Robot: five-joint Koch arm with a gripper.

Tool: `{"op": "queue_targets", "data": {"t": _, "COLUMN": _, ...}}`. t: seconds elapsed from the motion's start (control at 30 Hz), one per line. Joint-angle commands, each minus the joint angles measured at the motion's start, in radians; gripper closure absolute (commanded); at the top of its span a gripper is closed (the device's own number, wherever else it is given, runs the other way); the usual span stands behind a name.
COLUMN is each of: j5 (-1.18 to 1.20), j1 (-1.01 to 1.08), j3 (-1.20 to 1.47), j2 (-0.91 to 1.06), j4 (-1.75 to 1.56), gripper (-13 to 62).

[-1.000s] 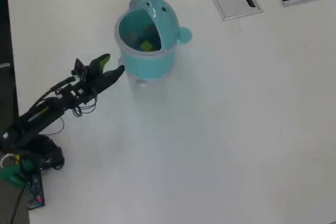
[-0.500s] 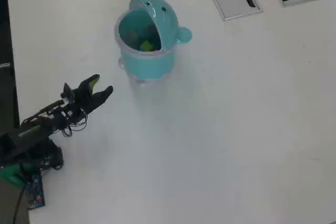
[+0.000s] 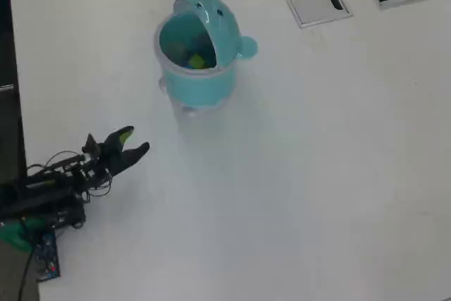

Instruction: Grasp RGB lego blocks and put them in the bin one by one.

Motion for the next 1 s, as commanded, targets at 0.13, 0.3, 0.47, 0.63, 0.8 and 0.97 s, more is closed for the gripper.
{"op": "queue_targets", "data": {"t": 0.13, "j5": 0.031, "j1": 0.011, "j3": 0.086, "j2": 0.064, "j4": -0.187, "gripper": 16.3}}
{"op": "queue_targets", "data": {"t": 0.3, "j5": 0.092, "j1": -0.006, "j3": 0.141, "j2": 0.066, "j4": -0.275, "gripper": 16.3}}
{"op": "queue_targets", "data": {"t": 0.47, "j5": 0.103, "j1": -0.008, "j3": 0.192, "j2": 0.075, "j4": -0.275, "gripper": 16.2}}
{"op": "queue_targets", "data": {"t": 0.63, "j5": 0.152, "j1": -0.003, "j3": 0.244, "j2": 0.078, "j4": -0.259, "gripper": 14.6}}
{"op": "queue_targets", "data": {"t": 0.8, "j5": 0.385, "j1": -0.002, "j3": 0.258, "j2": 0.078, "j4": -0.213, "gripper": 13.6}}
{"op": "queue_targets", "data": {"t": 0.97, "j5": 0.523, "j1": 0.000, "j3": 0.258, "j2": 0.080, "j4": -0.164, "gripper": 13.9}}
